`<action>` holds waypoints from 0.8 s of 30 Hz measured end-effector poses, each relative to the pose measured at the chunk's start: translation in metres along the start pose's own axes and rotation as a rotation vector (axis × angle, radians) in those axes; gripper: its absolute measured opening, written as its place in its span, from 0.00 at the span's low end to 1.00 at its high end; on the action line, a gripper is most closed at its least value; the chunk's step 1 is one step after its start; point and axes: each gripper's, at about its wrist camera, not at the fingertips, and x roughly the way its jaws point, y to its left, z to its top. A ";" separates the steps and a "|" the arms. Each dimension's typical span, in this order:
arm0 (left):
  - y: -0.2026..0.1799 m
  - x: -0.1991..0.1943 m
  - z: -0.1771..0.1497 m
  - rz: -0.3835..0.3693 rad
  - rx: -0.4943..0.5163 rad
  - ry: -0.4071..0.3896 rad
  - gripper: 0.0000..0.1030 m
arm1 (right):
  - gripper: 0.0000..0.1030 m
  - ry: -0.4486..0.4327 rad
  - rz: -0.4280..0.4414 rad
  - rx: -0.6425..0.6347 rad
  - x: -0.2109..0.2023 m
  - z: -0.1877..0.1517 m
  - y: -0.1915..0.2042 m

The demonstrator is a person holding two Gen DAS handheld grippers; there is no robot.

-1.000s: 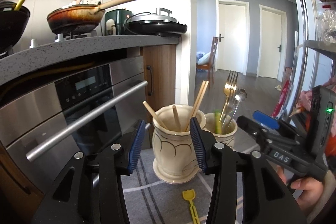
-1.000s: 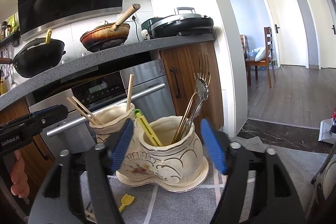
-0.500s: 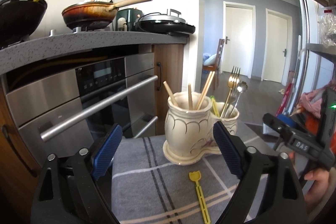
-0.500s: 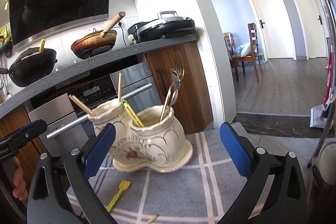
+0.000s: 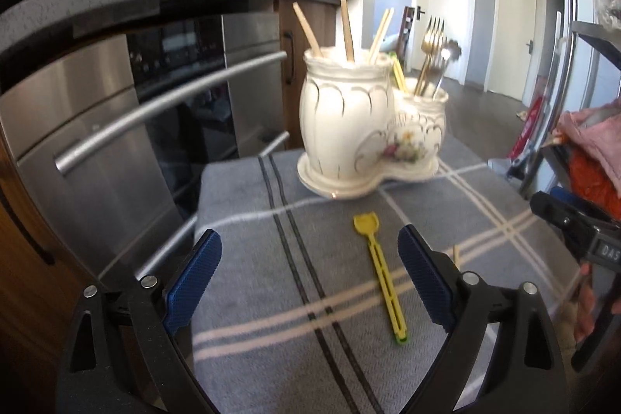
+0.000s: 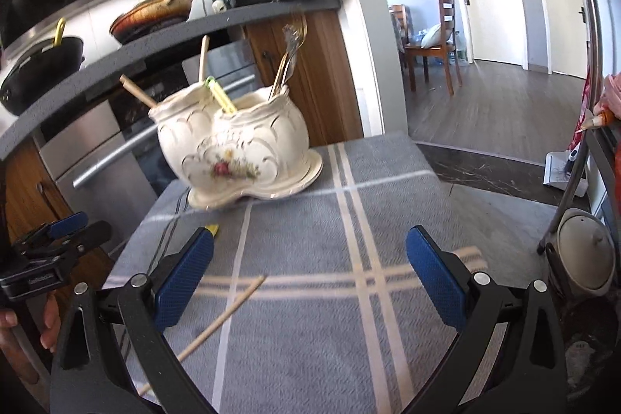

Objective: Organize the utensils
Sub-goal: 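Withdraw both open tools back over the cloth toward the remaining utensils, then close the right tool on the second yellow tong while the left tool grips the last chopstick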

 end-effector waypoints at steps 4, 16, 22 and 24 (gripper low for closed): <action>0.003 0.002 -0.014 -0.037 -0.014 0.048 0.89 | 0.95 0.028 -0.016 -0.078 0.003 -0.007 0.014; -0.068 0.011 -0.037 -0.220 0.165 0.234 0.54 | 0.95 0.036 -0.054 0.016 0.014 0.003 -0.008; -0.096 0.024 -0.041 -0.259 0.228 0.291 0.23 | 0.95 0.050 -0.046 0.018 0.018 0.000 -0.013; -0.105 0.029 -0.042 -0.259 0.246 0.301 0.22 | 0.95 0.046 -0.043 0.025 0.018 0.000 -0.014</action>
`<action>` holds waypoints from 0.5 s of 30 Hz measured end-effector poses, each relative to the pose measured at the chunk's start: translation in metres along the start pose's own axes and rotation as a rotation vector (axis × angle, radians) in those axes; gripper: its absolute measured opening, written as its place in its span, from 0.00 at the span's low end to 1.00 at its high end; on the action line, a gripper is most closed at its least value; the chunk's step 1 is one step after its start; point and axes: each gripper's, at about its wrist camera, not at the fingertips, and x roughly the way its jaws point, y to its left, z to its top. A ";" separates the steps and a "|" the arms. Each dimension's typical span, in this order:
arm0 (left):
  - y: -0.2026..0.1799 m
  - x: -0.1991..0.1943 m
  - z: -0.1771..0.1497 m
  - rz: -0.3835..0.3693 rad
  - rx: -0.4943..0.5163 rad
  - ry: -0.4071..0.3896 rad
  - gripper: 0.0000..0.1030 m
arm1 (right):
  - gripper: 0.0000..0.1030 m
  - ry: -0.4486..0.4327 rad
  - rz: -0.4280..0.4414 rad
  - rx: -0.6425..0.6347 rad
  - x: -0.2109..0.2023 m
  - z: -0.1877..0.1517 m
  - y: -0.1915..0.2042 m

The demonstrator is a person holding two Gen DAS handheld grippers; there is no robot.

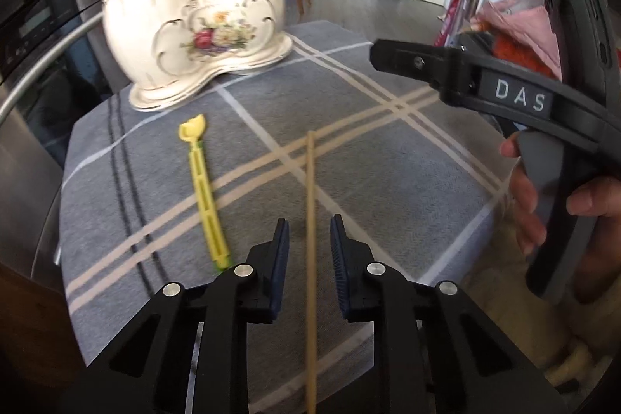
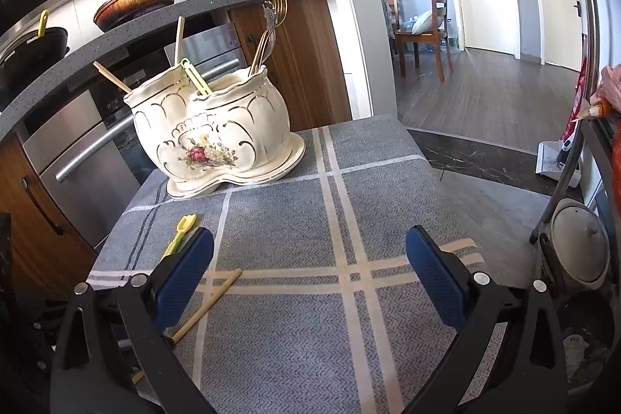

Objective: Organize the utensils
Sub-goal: 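Close the right tool on the second yellow tong while the left tool grips the last chopstick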

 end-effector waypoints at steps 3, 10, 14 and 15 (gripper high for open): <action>-0.003 0.012 0.003 0.029 -0.001 0.023 0.17 | 0.95 -0.003 0.007 0.009 -0.002 0.000 -0.001; 0.004 -0.002 0.008 0.029 -0.020 -0.056 0.05 | 0.95 0.003 0.012 -0.020 -0.004 0.000 0.005; 0.028 -0.035 0.011 0.051 -0.068 -0.124 0.05 | 0.95 0.039 0.029 -0.022 0.000 0.000 0.012; 0.037 -0.042 0.011 0.061 -0.084 -0.138 0.05 | 0.95 0.060 0.037 -0.028 0.003 0.000 0.015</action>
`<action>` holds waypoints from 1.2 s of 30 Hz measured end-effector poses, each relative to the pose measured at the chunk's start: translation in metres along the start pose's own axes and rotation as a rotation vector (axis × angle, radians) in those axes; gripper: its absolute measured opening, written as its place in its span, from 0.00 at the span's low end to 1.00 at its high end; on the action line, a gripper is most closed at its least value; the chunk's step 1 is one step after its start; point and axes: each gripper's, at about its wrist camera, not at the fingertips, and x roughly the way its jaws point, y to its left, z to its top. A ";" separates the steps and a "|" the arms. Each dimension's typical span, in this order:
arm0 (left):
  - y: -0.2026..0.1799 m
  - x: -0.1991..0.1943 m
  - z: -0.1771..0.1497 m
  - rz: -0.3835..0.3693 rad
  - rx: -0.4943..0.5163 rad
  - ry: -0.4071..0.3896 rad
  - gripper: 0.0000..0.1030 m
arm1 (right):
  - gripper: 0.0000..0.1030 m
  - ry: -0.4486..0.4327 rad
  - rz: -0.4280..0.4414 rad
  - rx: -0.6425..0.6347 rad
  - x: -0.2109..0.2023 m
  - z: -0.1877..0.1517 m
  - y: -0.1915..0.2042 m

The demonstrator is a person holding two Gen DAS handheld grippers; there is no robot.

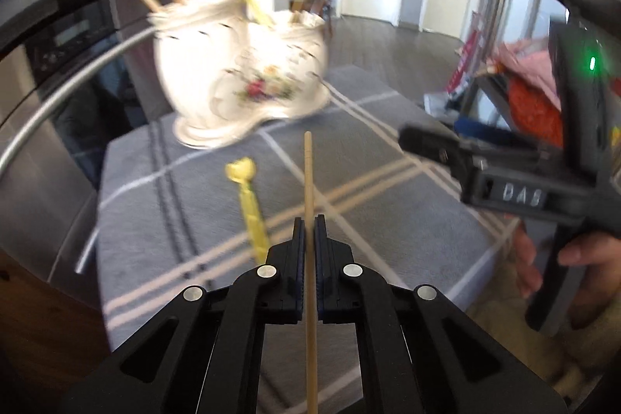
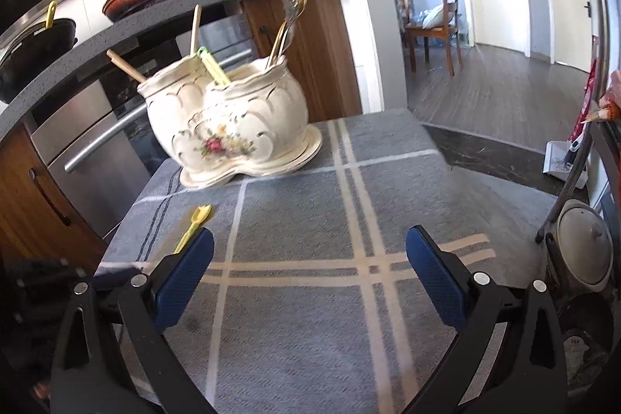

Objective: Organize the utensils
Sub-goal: 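Close the right tool on the second yellow tong while the left tool grips the last chopstick, then lift the yellow tong over the smaller pot while the left tool carries the chopstick over the larger pot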

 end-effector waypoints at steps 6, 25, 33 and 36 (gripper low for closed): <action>0.050 -0.026 0.000 0.045 -0.105 -0.060 0.05 | 0.88 0.165 0.089 -0.142 0.032 0.001 0.056; 0.087 -0.024 -0.015 0.020 -0.179 -0.073 0.05 | 0.10 0.327 0.069 -0.381 0.087 -0.010 0.136; 0.101 -0.035 -0.007 0.010 -0.198 -0.171 0.05 | 0.10 0.159 0.202 -0.239 0.035 0.012 0.094; 0.104 -0.049 0.006 0.010 -0.192 -0.259 0.05 | 0.10 0.029 0.211 -0.196 0.005 0.030 0.074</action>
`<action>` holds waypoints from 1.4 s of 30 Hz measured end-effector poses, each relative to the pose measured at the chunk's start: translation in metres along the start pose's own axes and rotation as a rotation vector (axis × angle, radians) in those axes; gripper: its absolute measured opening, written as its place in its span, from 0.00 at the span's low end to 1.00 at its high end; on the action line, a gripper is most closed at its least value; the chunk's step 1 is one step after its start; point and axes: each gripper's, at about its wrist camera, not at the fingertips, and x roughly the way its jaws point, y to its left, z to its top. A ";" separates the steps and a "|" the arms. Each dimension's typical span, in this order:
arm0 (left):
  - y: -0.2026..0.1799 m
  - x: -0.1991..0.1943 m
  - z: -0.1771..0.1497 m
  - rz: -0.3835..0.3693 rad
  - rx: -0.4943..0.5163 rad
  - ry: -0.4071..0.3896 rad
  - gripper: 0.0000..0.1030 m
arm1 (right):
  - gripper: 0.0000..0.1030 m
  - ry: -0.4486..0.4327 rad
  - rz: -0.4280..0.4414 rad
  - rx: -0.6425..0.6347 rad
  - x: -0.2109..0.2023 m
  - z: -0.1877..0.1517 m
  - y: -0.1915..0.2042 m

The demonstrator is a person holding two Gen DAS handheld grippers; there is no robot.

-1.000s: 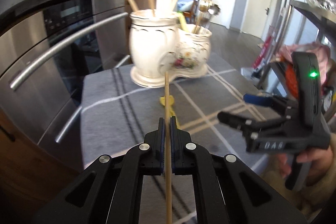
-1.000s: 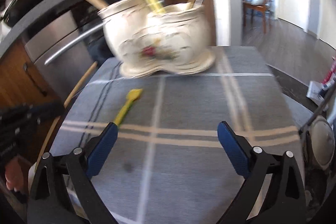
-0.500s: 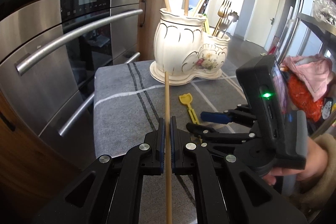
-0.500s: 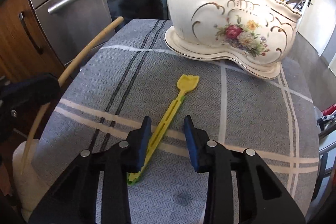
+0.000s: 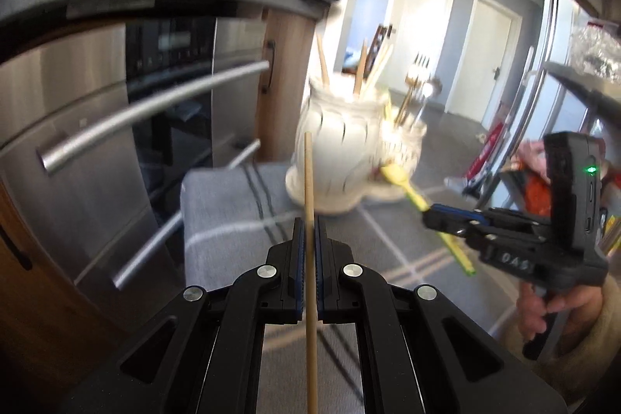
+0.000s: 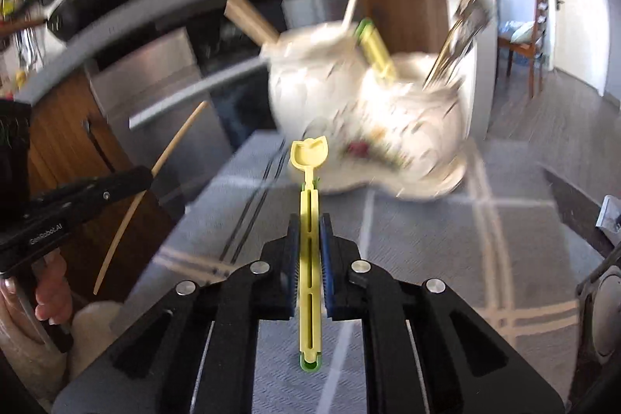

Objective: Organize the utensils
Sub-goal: 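Lift the yellow tong over the smaller pot while the left tool carries the chopstick over the larger pot, then lower the yellow tong into the smaller pot while the left tool releases its chopstick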

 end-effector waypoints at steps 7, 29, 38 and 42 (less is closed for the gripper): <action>-0.008 -0.002 0.067 -0.018 0.012 -0.237 0.05 | 0.10 -0.300 -0.002 0.104 -0.028 0.057 -0.044; -0.025 0.103 0.167 -0.070 0.017 -0.441 0.05 | 0.10 -0.474 0.045 0.115 0.050 0.107 -0.072; -0.026 0.117 0.159 -0.084 0.031 -0.426 0.05 | 0.10 -0.448 0.054 0.110 0.064 0.103 -0.073; -0.025 0.120 0.157 -0.096 0.028 -0.415 0.05 | 0.10 -0.451 0.055 0.111 0.063 0.101 -0.074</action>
